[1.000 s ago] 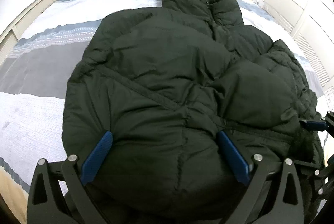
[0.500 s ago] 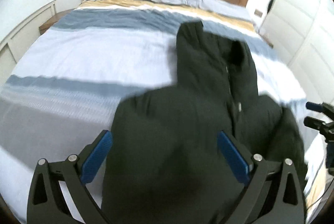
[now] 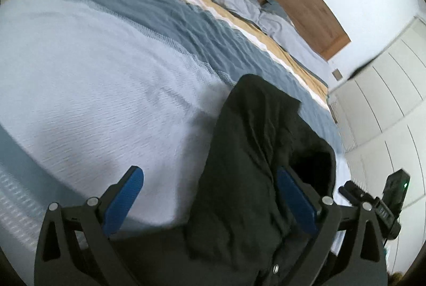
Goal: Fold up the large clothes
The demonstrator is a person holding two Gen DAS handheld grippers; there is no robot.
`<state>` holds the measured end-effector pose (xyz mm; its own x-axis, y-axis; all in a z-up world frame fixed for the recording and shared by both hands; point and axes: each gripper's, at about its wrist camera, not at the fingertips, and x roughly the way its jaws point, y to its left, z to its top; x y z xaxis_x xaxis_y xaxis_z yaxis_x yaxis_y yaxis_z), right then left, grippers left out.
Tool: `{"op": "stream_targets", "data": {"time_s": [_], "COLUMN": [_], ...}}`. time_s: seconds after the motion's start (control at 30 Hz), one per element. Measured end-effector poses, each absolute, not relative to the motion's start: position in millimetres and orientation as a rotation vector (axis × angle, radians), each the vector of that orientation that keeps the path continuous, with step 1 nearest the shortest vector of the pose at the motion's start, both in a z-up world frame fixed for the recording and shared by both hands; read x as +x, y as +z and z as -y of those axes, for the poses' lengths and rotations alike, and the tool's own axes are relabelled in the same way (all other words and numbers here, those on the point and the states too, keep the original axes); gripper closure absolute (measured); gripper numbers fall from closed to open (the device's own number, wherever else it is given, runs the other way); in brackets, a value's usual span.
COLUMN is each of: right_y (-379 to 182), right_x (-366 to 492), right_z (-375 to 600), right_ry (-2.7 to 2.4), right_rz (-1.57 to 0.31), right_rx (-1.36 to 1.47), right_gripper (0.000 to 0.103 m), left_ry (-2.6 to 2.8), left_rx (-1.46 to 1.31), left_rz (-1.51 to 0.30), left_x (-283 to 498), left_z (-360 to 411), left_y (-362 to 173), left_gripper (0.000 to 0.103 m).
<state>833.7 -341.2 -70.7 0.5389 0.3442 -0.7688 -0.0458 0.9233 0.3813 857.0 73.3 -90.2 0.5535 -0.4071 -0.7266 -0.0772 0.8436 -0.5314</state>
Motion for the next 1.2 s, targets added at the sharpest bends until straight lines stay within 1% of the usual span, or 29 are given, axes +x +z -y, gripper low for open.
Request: {"op": "stream_targets", "data": {"time_s": [0.23, 0.33, 0.37, 0.4, 0.43, 0.47, 0.5, 0.53, 0.57, 0.6, 0.63, 0.73, 0.8, 0.97, 1.1, 1.2], "right_y": [-104, -110, -111, -112, -114, -116, -118, -119, -120, -119, -118, -104, -90, -49, -15, 2], "right_x": [871, 882, 886, 888, 891, 894, 897, 899, 901, 901, 900, 890, 879, 836, 780, 737], "right_z": [338, 334, 332, 330, 328, 324, 320, 317, 312, 306, 302, 294, 296, 302, 300, 304], "right_ry": [0.212, 0.193, 0.183, 0.176, 0.170, 0.164, 0.154, 0.149, 0.159, 0.172, 0.175, 0.200, 0.216, 0.298, 0.390, 0.419], "right_rz": [-1.015, -1.026, -1.026, -1.027, -1.032, -1.042, -1.057, -1.069, -1.079, -1.091, -1.092, -1.071, -1.042, -0.974, -0.929, -0.905], "right_rx": [0.392, 0.380, 0.379, 0.378, 0.374, 0.362, 0.342, 0.322, 0.300, 0.256, 0.219, 0.128, 0.106, 0.083, 0.025, 0.034], "right_gripper": [0.016, 0.016, 0.016, 0.019, 0.026, 0.030, 0.038, 0.053, 0.064, 0.081, 0.085, 0.091, 0.092, 0.092, 0.093, 0.093], "left_ry": [-0.176, -0.141, -0.122, -0.114, -0.113, -0.124, -0.146, -0.161, -0.166, -0.171, -0.173, -0.171, -0.179, -0.228, -0.264, -0.296], "left_rx": [-0.608, -0.565, -0.534, -0.509, -0.493, -0.476, -0.457, -0.436, -0.389, -0.363, -0.346, -0.349, -0.350, -0.335, -0.376, -0.419], "left_rz": [-1.061, -1.109, -1.141, -1.166, -1.183, -1.208, -1.232, -1.243, -1.240, -1.234, -1.229, -1.213, -1.193, -1.147, -1.098, -1.065], "left_x": [897, 903, 906, 907, 908, 910, 911, 910, 909, 907, 905, 897, 887, 842, 796, 756], "left_z": [-51, -36, -29, -23, -20, -14, -7, -1, 7, 10, 13, 9, 5, -3, -19, -30], "left_y": [-129, -140, -146, -150, -153, -156, -159, -159, -156, -153, -150, -140, -130, -98, -77, -66], "left_gripper": [0.002, 0.003, 0.006, 0.010, 0.023, 0.046, 0.059, 0.076, 0.085, 0.088, 0.091, 0.094, 0.094, 0.095, 0.095, 0.095]}}
